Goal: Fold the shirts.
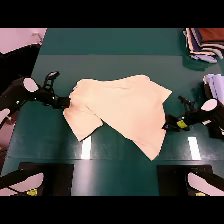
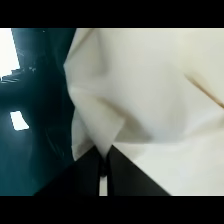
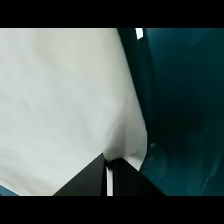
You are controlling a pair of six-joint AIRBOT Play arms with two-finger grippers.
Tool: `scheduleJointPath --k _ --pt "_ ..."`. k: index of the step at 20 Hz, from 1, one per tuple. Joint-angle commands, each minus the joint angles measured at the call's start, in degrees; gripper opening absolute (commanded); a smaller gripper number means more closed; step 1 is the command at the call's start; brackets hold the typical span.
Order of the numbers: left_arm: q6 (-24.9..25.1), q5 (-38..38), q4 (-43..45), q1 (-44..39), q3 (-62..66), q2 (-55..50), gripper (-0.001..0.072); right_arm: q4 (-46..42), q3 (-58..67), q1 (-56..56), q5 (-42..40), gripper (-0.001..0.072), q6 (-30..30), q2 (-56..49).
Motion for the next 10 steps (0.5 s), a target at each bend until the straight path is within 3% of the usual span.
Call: scheduleJointPath --k 1,7,8,9,10 --pt "-0.15 -3.13 3.08 0.04 0.02 1.77 0.0026 0.2 4.13 0.0 -2.62 0.0017 -1.68 -1.81" --pt "-1.2 -7.74 4.22 -3.04 -2.73 8.24 0.0025 -6.27 23.04 -0.26 -6.23 0.0018 -1.73 -2.6" --pt "-1.2 -8.15 4.0 -5.25 -3.26 8.26 0.0026 -6.21 25.97 -0.26 -5.33 0.0069 -1.7 -3.69" --pt "-1.16 -8.24 4.0 -7.58 -3.65 8.24 0.0026 -6.21 28.44 -0.26 -2.91 0.0394 -1.7 -4.98" --pt "-1.05 -8.17 4.07 -9.51 -3.69 8.22 0.0026 -6.27 29.99 -0.26 0.24 0.0524 -1.68 -6.1"
